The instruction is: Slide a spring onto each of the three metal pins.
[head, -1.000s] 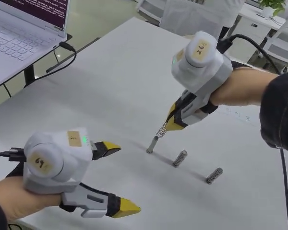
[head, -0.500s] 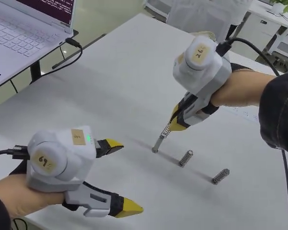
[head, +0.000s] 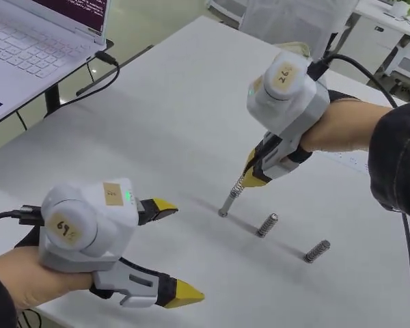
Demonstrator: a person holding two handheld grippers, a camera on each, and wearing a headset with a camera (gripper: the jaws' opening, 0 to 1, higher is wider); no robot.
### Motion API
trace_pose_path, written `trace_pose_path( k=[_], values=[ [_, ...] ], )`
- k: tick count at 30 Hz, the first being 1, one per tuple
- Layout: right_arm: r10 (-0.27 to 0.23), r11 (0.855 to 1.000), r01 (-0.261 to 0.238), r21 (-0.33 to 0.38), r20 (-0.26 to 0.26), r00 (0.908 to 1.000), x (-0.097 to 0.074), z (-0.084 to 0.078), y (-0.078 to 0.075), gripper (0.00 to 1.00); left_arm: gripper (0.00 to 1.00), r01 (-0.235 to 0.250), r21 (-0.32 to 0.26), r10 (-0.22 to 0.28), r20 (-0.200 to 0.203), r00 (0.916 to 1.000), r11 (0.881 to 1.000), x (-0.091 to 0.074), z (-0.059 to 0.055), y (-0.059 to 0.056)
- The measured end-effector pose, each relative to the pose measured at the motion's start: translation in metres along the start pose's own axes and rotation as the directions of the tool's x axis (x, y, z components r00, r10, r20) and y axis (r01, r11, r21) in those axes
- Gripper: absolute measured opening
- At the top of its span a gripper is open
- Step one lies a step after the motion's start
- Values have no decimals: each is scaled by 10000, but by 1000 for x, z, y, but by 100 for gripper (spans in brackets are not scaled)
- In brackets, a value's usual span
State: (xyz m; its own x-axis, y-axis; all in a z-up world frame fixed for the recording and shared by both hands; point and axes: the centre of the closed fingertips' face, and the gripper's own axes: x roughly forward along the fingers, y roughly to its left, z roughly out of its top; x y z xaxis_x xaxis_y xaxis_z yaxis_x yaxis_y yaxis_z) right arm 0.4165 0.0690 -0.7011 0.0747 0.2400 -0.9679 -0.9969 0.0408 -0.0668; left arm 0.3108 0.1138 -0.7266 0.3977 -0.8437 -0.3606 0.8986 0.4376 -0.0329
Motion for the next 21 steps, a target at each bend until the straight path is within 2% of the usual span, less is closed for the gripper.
trace_pose_path(
  k=[21],
  values=[
    [242, 9997, -242, -9, -205, 9995, 12, -3, 1, 8, 71, 29, -105, -29, -21, 10000, 9999, 0, -4, 1]
  ],
)
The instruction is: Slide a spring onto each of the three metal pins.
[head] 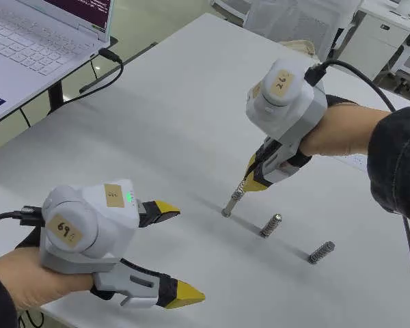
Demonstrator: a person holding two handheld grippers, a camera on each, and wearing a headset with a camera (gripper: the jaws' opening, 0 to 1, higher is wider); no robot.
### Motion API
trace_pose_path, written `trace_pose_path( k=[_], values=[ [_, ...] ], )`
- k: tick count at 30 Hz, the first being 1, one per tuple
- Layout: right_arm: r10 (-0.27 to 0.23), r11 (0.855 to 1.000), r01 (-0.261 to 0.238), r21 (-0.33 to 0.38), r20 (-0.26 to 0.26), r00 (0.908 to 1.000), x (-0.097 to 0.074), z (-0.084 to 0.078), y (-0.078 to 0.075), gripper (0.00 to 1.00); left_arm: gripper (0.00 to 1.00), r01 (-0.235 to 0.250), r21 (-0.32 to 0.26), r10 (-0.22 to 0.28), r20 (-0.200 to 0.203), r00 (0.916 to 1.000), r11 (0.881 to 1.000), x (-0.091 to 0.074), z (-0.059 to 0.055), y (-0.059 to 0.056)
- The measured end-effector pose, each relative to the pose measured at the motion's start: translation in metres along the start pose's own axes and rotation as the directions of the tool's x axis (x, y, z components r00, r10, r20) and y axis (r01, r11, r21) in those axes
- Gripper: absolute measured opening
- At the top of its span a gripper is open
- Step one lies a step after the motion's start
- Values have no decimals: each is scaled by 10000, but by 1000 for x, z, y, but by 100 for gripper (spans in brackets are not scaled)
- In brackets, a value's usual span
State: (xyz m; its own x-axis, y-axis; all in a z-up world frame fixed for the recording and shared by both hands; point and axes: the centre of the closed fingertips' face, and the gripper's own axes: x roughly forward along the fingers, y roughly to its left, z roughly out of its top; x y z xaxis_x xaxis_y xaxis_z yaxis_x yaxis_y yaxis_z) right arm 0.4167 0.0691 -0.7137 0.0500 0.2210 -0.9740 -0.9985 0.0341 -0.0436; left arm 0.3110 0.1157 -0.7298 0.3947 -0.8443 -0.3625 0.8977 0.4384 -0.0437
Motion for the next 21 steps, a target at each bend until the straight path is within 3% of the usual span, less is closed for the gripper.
trace_pose_path(
  k=[21],
  values=[
    [169, 9998, -170, -46, -261, 9995, 19, -4, 6, 8, 69, -39, -93, 39, -11, 10000, 9999, -2, -5, 2]
  ],
)
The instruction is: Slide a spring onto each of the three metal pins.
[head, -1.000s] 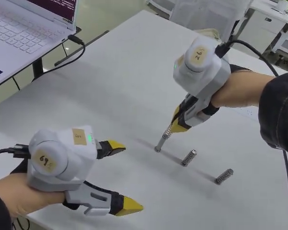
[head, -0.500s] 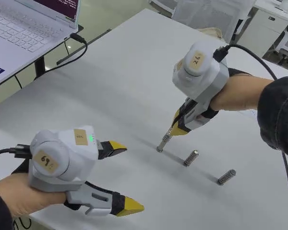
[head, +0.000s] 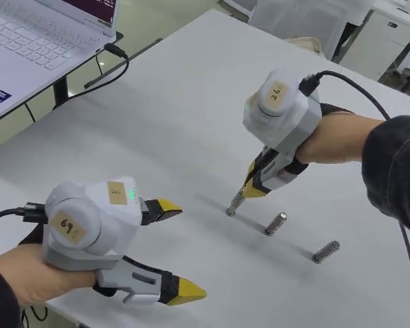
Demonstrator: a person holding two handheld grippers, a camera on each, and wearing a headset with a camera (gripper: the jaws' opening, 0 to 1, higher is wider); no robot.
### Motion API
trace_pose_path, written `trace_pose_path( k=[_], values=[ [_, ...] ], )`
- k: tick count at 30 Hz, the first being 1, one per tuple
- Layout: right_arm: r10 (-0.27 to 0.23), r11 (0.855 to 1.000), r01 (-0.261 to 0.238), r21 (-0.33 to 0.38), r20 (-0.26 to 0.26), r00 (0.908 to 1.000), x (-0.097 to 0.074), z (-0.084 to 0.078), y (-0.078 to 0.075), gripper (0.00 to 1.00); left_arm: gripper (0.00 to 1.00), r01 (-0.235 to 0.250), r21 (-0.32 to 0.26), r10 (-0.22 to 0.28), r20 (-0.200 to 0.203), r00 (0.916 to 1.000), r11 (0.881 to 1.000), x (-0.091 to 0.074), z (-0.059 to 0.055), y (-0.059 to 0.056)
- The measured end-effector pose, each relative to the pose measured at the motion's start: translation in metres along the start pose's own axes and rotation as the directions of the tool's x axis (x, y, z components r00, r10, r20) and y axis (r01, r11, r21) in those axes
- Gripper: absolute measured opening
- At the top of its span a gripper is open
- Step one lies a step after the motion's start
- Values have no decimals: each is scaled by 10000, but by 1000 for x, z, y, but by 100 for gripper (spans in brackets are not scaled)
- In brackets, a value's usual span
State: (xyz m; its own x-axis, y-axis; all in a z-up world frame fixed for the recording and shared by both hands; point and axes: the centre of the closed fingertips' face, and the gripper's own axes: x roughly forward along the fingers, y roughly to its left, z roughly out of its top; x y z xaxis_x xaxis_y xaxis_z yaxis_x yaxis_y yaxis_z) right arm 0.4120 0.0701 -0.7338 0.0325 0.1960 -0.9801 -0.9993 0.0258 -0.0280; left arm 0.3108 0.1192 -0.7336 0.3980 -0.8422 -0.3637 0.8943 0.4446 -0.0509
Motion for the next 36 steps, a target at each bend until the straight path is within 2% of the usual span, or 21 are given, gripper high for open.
trace_pose_path(
  k=[5, 23, 36],
  values=[
    [-3, 10000, 3, 23, -12, 10000, 5, -1, -2, 8, 69, -8, -13, 8, -1, 10000, 10000, 0, 0, 0],
    [188, 9998, -187, 79, -210, 9996, 18, -4, 6, 8, 68, -61, -84, 61, 6, 10000, 9999, -1, -2, 2],
    [263, 9994, -260, 206, -142, 9996, 22, -4, 7, 8, 68, -18, -114, 18, 39, 10000, 9999, 1, -1, 1]
  ],
)
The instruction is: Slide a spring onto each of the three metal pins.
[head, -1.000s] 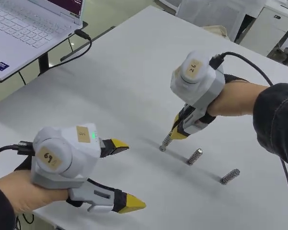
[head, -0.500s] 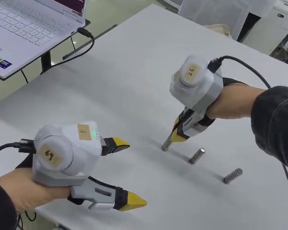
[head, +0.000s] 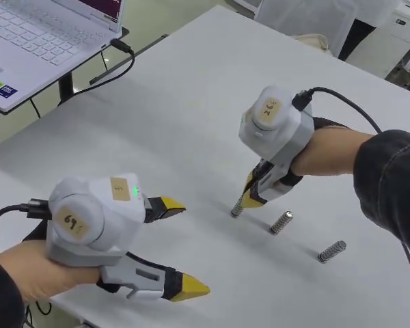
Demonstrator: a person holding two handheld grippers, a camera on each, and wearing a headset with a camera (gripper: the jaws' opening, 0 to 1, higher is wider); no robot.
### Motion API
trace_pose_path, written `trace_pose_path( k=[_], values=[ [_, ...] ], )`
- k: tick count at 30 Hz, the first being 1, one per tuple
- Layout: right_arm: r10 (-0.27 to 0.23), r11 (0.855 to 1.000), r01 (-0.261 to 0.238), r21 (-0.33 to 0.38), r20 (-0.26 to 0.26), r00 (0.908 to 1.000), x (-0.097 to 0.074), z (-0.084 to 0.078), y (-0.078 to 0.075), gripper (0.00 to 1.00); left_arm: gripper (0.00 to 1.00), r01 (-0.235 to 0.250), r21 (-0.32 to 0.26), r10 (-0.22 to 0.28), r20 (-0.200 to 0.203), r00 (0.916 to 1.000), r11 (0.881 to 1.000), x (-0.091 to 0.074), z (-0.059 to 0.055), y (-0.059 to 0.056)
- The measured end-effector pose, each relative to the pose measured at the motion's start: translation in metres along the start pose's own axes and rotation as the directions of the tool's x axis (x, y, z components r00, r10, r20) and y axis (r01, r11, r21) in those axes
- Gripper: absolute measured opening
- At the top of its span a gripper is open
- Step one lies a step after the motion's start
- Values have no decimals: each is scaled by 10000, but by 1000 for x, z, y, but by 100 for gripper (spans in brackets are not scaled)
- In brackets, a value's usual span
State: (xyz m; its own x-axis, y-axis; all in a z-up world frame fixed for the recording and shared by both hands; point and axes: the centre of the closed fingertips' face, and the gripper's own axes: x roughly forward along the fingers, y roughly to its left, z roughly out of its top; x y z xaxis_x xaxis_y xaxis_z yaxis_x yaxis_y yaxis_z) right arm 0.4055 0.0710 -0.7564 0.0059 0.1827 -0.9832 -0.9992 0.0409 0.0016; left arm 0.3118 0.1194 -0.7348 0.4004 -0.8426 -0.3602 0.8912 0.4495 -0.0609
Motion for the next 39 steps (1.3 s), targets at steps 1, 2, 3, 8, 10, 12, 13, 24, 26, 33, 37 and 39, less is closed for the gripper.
trace_pose_path(
  k=[1, 2, 3, 8, 10, 12, 13, 24, 26, 33, 37, 39],
  values=[
    [10, 10000, -10, -13, -24, 10000, 0, 0, 0, 8, 68, 0, 5, 0, -4, 10000, 10000, 0, 0, 0],
    [19, 10000, -19, -26, -26, 10000, 0, -1, 0, 8, 68, 3, 1, -3, -18, 10000, 10000, 0, 0, 0],
    [17, 10000, -17, -7, -13, 10000, 0, -1, 0, 8, 68, 9, -8, -9, -13, 10000, 10000, 0, 0, 0],
    [28, 10000, -28, -15, 83, 10000, 0, 1, 1, 8, 68, 39, 2, -39, -26, 10000, 10000, 1, -1, -1],
    [39, 10000, -38, -63, 108, 9999, 0, 1, 2, 9, 68, 35, 0, -35, -21, 10000, 10000, 1, 0, -1],
    [83, 10000, -83, -2, 172, 9998, 0, 1, 2, 10, 68, 24, 6, -24, -21, 10000, 10000, 0, 0, 0],
    [68, 10000, -68, -8, 186, 9998, 0, 2, 2, 10, 68, 25, 10, -25, -29, 10000, 10000, 0, 0, 0],
    [5, 9997, -17, 234, 507, 9987, -3, 0, 0, 18, 68, 48, 54, -47, -88, 10000, 10000, 1, 1, -1],
    [-14, 9997, 0, 260, 535, 9986, -3, 0, -1, 19, 68, 41, 66, -40, -85, 10000, 10000, 1, 1, -1],
    [-47, 9991, 14, 430, 757, 9971, -6, -3, 1, 25, 69, 47, 110, -46, -144, 9999, 9999, 3, 2, 0],
    [-224, 9979, 161, 633, 1001, 9947, -10, -4, 0, 30, 69, 59, 125, -57, -179, 9998, 9999, 4, 4, 1],
    [-314, 9974, 240, 687, 1080, 9937, -12, -6, 0, 30, 69, 82, 179, -78, -216, 9997, 9998, 4, 5, 0]
  ],
)
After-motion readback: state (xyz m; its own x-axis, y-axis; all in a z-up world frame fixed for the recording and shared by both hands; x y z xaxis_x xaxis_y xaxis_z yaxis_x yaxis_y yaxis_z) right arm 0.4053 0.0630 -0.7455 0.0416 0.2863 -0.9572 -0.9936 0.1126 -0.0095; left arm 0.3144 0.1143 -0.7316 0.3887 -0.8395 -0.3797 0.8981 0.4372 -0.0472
